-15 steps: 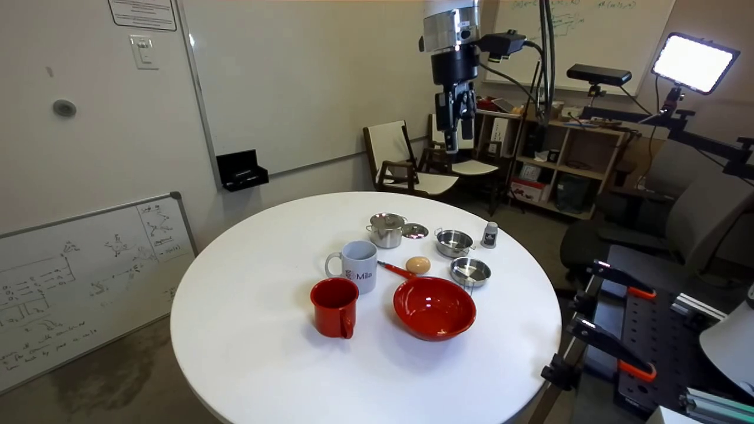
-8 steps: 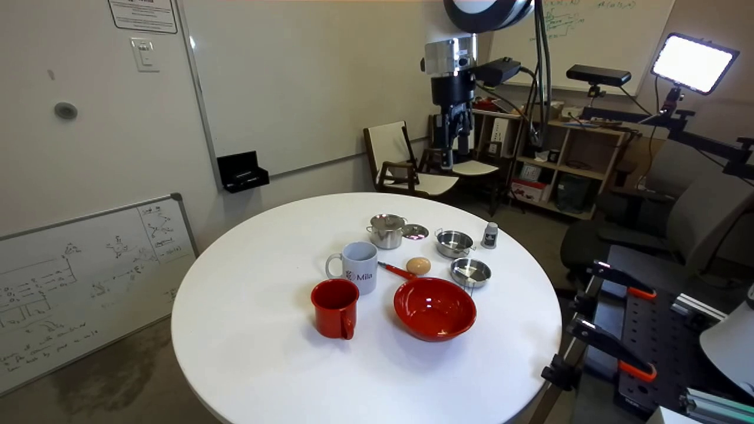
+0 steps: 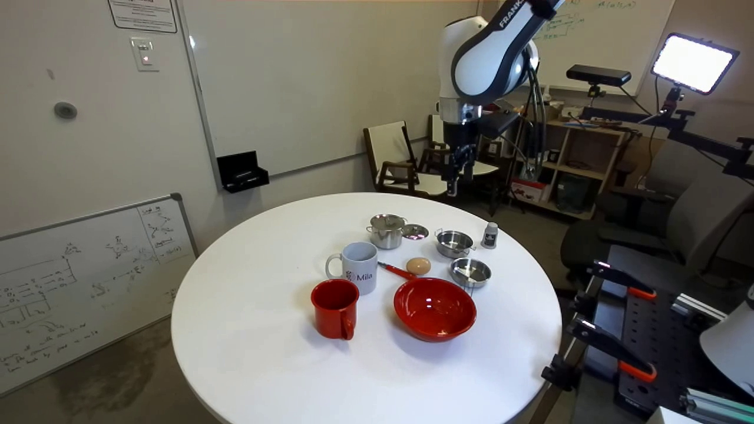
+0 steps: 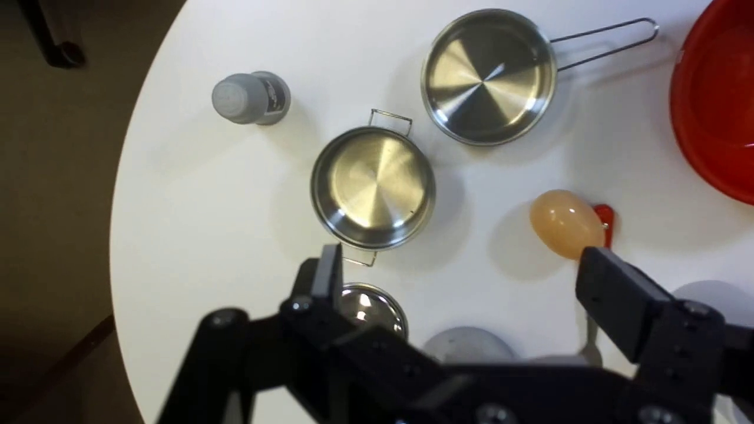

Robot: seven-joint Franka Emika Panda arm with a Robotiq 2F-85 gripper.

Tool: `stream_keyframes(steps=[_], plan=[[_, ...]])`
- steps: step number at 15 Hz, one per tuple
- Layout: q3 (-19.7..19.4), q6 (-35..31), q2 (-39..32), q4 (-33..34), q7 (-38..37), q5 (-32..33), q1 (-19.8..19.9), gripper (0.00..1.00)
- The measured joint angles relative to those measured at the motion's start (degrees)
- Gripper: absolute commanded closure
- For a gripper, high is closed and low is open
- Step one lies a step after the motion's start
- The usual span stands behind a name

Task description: Cover the smaller pot with the lid on the table

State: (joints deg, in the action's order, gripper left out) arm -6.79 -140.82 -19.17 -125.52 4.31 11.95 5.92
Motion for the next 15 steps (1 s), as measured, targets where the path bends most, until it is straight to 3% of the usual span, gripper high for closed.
stream_keyframes(steps=[6, 13, 15], plan=[[-2.9, -1.21, -10.99, 9.21, -5.99, -1.59, 1.78, 0.0], [-3.56, 1.88, -21.73, 24.57, -17.59, -3.21, 0.45, 0.0], [-3.56, 1.98, -22.55, 25.43, -17.74, -3.31, 0.16, 0.0]])
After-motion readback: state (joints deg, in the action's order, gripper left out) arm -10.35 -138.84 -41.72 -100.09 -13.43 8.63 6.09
